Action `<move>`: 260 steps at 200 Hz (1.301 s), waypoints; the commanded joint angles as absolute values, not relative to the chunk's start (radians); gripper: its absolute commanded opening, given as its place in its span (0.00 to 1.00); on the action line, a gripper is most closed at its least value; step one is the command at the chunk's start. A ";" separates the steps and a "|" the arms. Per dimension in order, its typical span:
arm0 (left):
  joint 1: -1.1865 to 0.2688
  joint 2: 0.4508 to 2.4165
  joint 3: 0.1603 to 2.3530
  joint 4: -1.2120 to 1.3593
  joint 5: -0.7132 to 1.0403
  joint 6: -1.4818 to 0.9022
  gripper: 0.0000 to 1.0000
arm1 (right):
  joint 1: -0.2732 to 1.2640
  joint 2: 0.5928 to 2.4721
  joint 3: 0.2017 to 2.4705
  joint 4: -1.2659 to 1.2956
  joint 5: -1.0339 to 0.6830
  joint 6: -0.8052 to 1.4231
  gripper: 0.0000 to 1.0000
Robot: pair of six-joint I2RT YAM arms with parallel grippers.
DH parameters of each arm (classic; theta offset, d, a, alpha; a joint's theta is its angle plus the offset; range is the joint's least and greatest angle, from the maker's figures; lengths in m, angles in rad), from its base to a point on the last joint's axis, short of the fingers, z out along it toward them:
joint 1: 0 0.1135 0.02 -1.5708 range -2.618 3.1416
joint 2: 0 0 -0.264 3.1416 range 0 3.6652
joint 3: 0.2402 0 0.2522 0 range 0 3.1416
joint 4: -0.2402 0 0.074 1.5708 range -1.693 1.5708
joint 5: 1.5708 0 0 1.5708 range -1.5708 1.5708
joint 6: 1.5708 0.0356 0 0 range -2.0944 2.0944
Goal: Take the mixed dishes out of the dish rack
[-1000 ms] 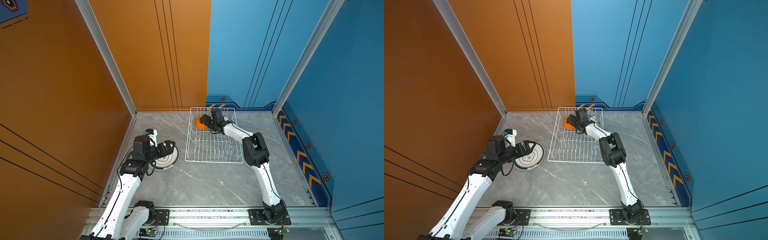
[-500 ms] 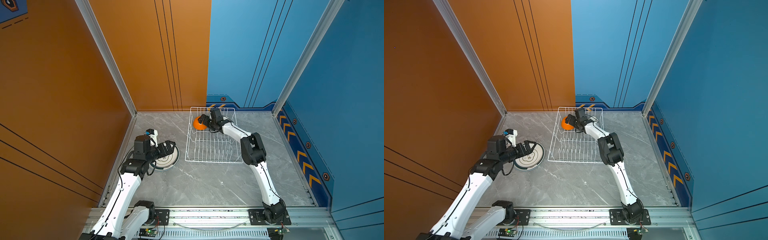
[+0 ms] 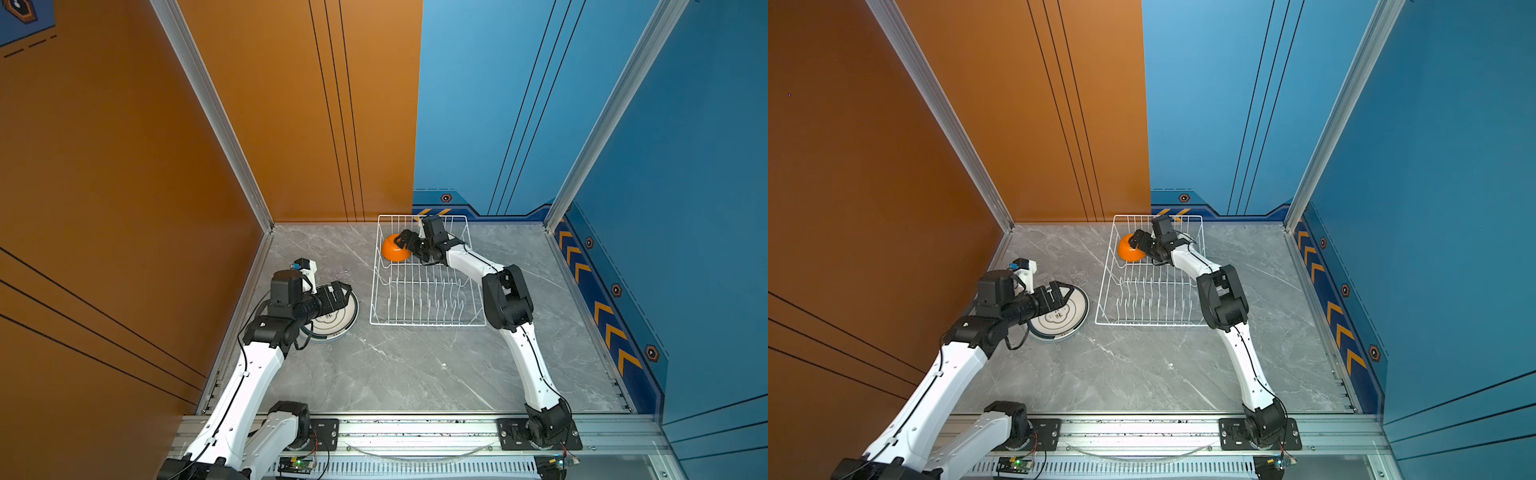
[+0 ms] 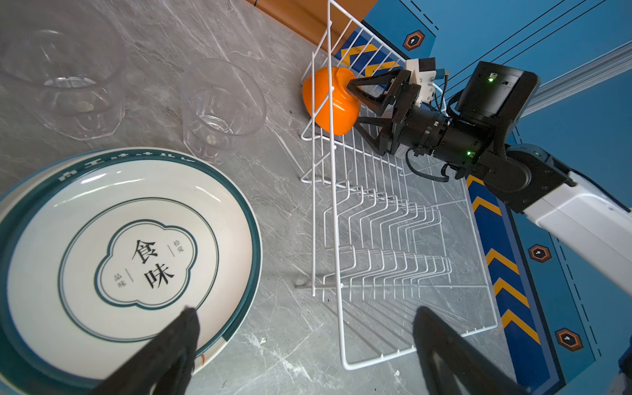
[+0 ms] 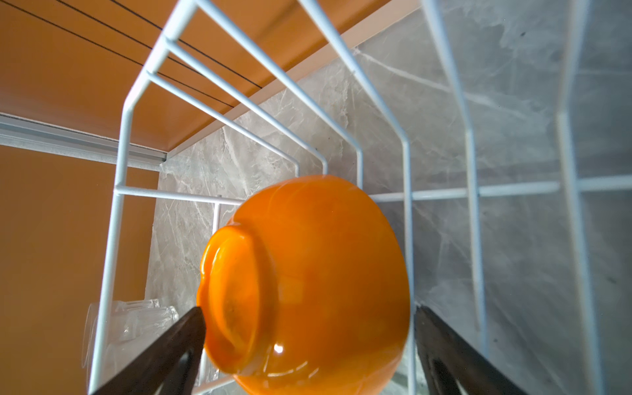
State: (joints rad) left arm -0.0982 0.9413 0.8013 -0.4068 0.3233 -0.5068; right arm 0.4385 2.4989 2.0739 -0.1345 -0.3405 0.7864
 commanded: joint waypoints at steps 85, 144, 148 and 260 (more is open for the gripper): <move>-0.093 0.953 0.790 -0.391 0.341 -0.511 0.98 | 0.501 2.430 2.012 -0.047 -0.440 0.787 0.93; -0.094 0.954 0.790 -0.391 0.355 -0.509 0.98 | 0.506 2.300 1.866 -0.145 -0.223 0.667 0.92; -0.094 0.954 0.792 -0.391 0.356 -0.510 0.98 | 0.506 2.298 1.864 -0.161 -0.215 0.661 0.92; -0.099 0.944 0.786 -0.391 0.355 -0.513 0.98 | 0.583 2.081 1.640 -0.466 0.136 0.459 0.85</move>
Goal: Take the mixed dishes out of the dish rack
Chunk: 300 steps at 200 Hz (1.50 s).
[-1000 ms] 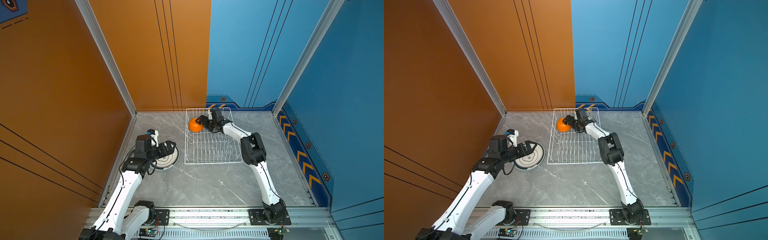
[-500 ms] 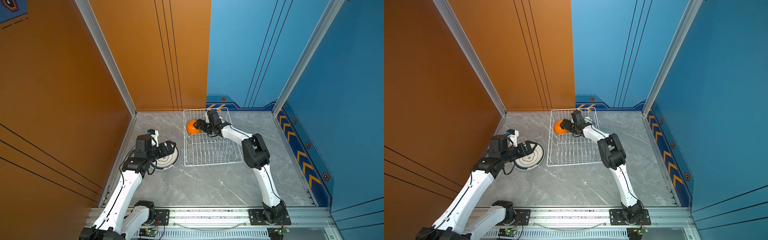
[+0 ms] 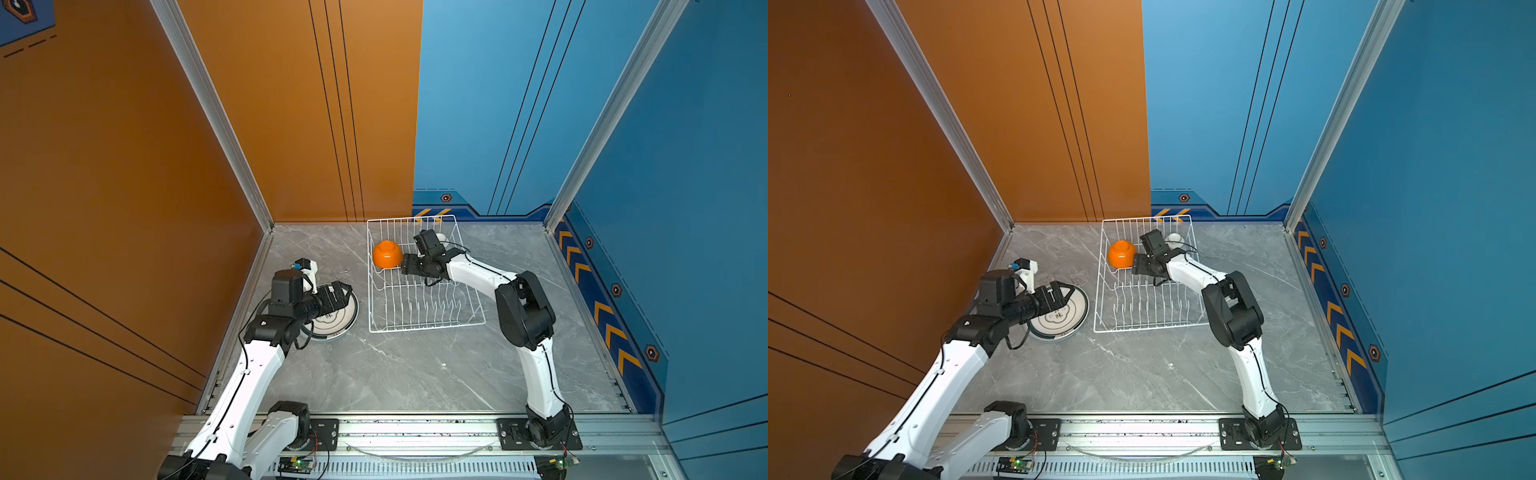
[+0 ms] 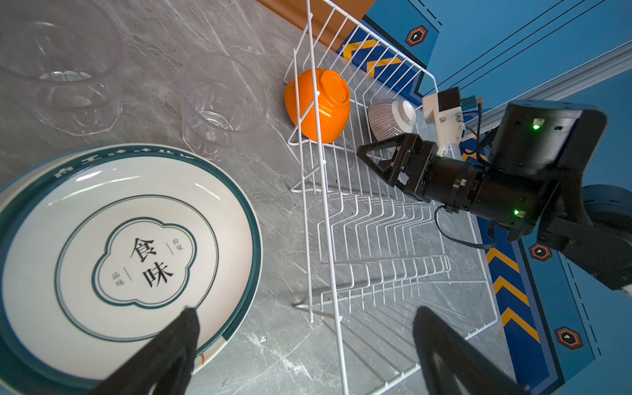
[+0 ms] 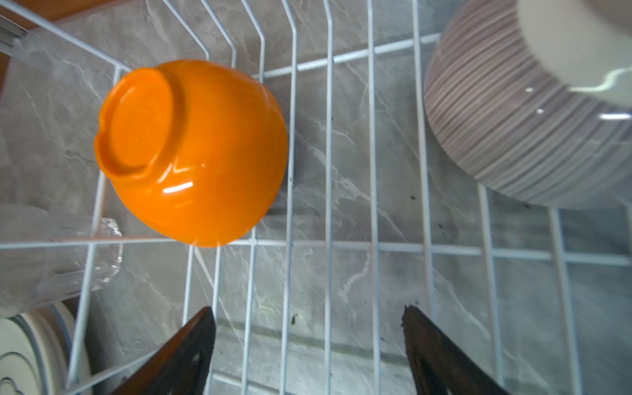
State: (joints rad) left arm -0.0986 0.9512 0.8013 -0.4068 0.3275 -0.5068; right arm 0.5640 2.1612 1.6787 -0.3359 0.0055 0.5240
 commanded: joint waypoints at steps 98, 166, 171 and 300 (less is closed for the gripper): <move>-0.099 0.917 0.772 -0.391 0.351 -0.512 0.98 | 0.610 2.048 1.634 -0.678 0.188 0.355 0.80; -0.098 0.899 0.765 -0.391 0.348 -0.512 0.98 | 0.623 2.047 1.632 -0.758 0.169 0.349 0.60; -0.096 0.900 0.764 -0.391 0.348 -0.512 0.98 | 0.626 2.044 1.626 -0.761 0.174 0.352 0.60; -0.087 0.892 0.761 -0.391 0.362 -0.521 0.98 | 0.695 1.834 1.327 -0.773 0.153 0.533 0.46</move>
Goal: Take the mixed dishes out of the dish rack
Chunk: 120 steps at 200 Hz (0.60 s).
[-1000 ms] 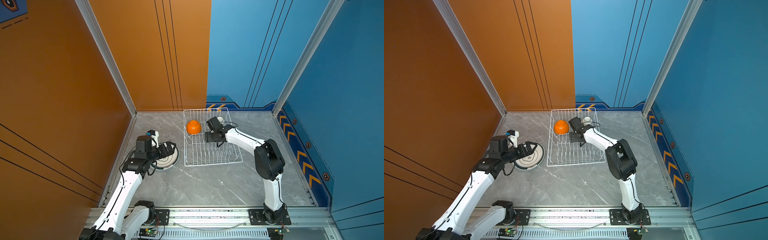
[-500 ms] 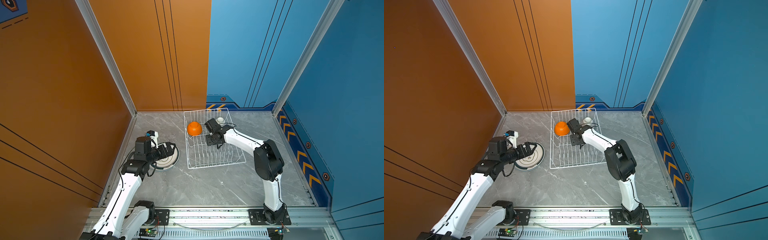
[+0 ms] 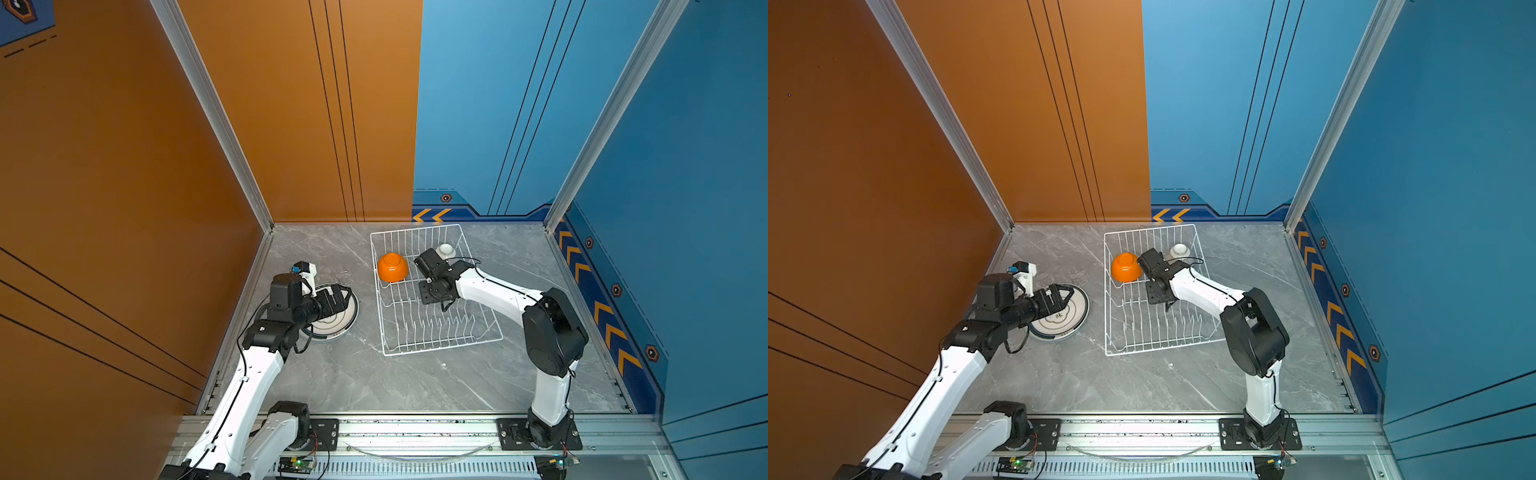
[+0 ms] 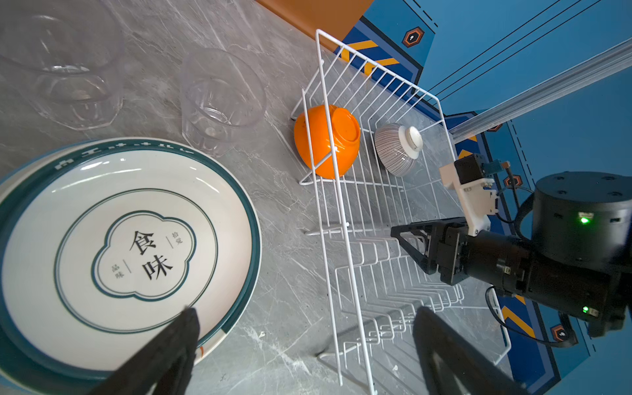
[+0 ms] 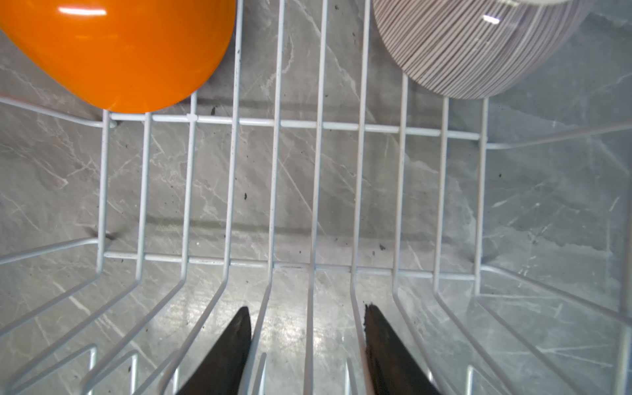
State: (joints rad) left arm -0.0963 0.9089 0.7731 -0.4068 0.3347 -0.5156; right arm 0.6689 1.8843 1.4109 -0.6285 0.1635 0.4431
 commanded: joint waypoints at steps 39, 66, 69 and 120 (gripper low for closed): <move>-0.084 0.890 0.754 -0.378 0.373 -0.534 0.98 | 0.745 1.755 1.272 -0.774 0.164 0.573 0.48; -0.083 0.890 0.753 -0.374 0.381 -0.538 0.98 | 0.740 1.746 1.314 -0.772 0.174 0.559 0.58; -0.081 0.890 0.753 -0.374 0.382 -0.537 0.98 | 0.738 1.748 1.321 -0.771 0.169 0.556 0.59; -0.081 0.881 0.751 -0.374 0.376 -0.532 0.98 | 0.710 1.781 1.450 -0.688 0.103 0.530 0.73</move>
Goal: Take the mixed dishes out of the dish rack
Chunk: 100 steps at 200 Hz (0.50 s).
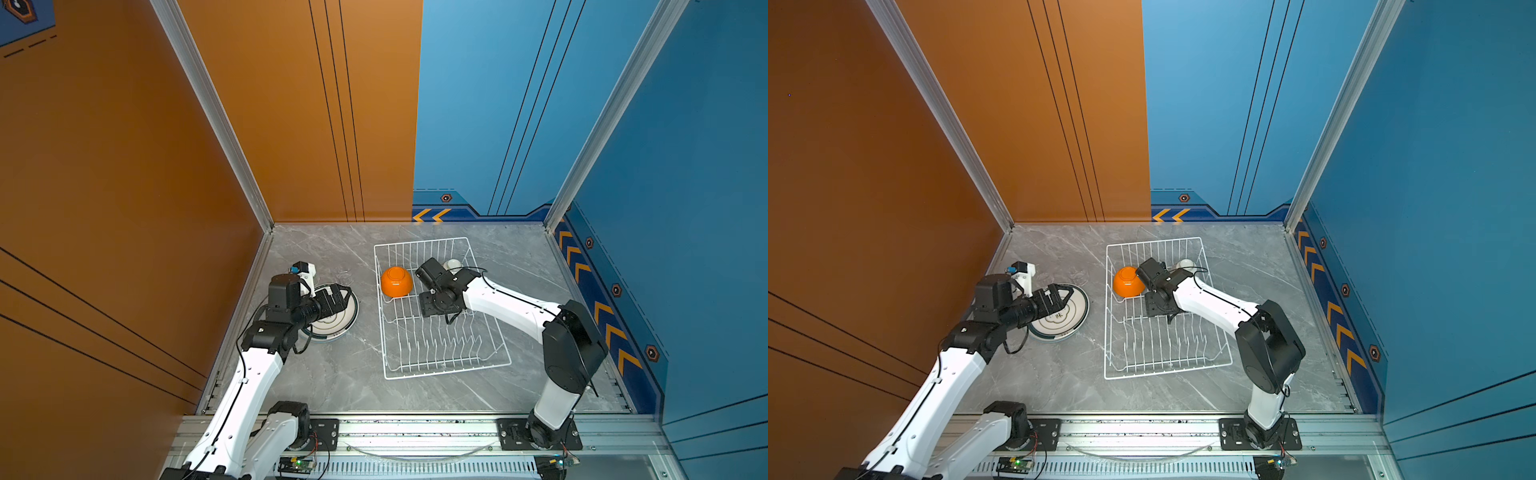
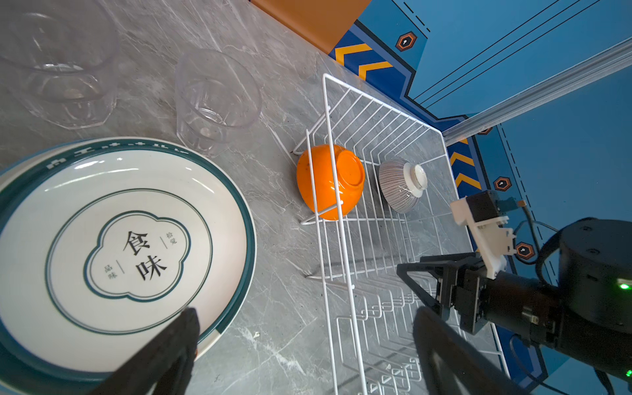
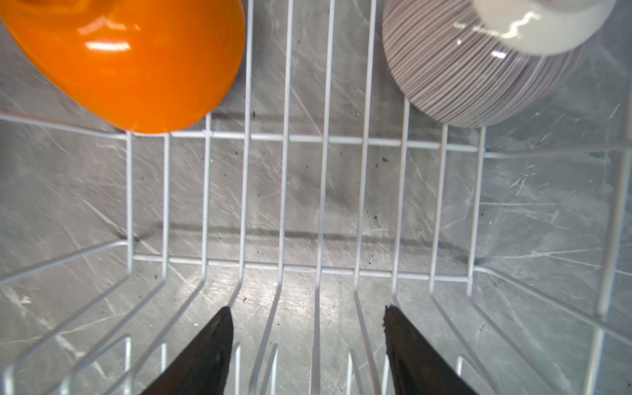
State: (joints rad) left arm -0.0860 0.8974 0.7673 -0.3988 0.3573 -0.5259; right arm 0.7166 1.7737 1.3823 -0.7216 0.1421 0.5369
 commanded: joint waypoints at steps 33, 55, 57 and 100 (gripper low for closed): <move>-0.080 0.889 0.752 -0.374 0.379 -0.532 0.98 | 0.646 1.846 1.487 -0.583 -0.005 0.553 0.73; -0.085 0.890 0.752 -0.374 0.377 -0.529 0.98 | 0.633 1.894 1.497 -0.543 -0.009 0.565 0.73; -0.085 0.890 0.752 -0.375 0.377 -0.529 0.98 | 0.631 1.897 1.498 -0.538 -0.012 0.567 0.73; -0.093 0.906 0.759 -0.375 0.369 -0.527 0.98 | 0.606 1.983 1.505 -0.438 -0.132 0.602 0.71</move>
State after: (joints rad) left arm -0.0864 0.8967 0.7666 -0.3912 0.3573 -0.5255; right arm 0.6109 1.9499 1.4857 -0.5102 -0.0521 0.5701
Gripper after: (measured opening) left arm 0.981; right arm 0.709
